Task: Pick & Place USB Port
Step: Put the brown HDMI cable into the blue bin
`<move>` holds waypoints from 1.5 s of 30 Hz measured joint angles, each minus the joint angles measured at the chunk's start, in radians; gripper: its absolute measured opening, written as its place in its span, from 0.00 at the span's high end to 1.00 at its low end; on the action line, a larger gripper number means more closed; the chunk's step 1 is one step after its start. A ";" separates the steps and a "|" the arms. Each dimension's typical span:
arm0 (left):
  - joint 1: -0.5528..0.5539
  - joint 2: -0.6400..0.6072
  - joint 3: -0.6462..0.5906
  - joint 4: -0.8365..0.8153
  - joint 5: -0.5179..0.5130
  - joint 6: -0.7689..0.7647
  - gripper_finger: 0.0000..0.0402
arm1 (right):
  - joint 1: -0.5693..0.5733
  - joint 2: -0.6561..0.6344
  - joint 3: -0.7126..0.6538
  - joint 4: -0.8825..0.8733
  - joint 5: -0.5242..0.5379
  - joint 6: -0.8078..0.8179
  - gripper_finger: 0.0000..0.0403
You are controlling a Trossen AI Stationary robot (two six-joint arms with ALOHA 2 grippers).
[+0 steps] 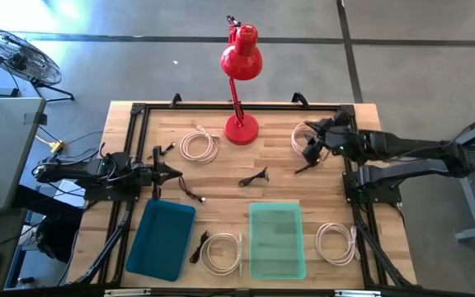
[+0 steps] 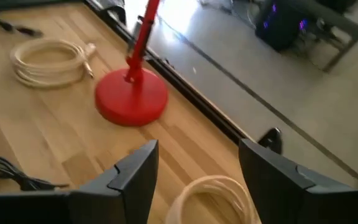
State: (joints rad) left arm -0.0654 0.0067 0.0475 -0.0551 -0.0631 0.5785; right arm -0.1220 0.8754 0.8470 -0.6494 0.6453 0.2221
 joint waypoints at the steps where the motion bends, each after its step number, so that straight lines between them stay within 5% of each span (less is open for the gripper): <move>1: 0.000 0.000 0.000 0.000 0.000 0.000 0.97 | -0.010 0.024 0.040 -0.041 -0.002 0.000 0.47; 13: 0.000 0.000 -0.001 0.022 -0.090 0.000 0.90 | -0.240 0.254 0.345 -0.372 -0.200 -0.068 0.49; 20: 0.000 0.000 -0.001 0.027 -0.103 -0.004 0.89 | -0.384 0.384 0.297 -0.370 -0.362 -0.111 0.48; 26: 0.000 0.000 -0.001 0.024 -0.112 -0.004 0.89 | -0.431 0.494 0.241 -0.304 -0.371 -0.163 0.47; 45: 0.000 0.023 -0.001 0.034 -0.149 0.053 0.89 | -0.451 0.720 0.150 -0.187 -0.508 -0.178 0.47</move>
State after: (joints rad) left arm -0.0654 0.0295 0.0470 -0.0214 -0.2120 0.6315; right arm -0.5732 1.5957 0.9970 -0.8362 0.1372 0.0438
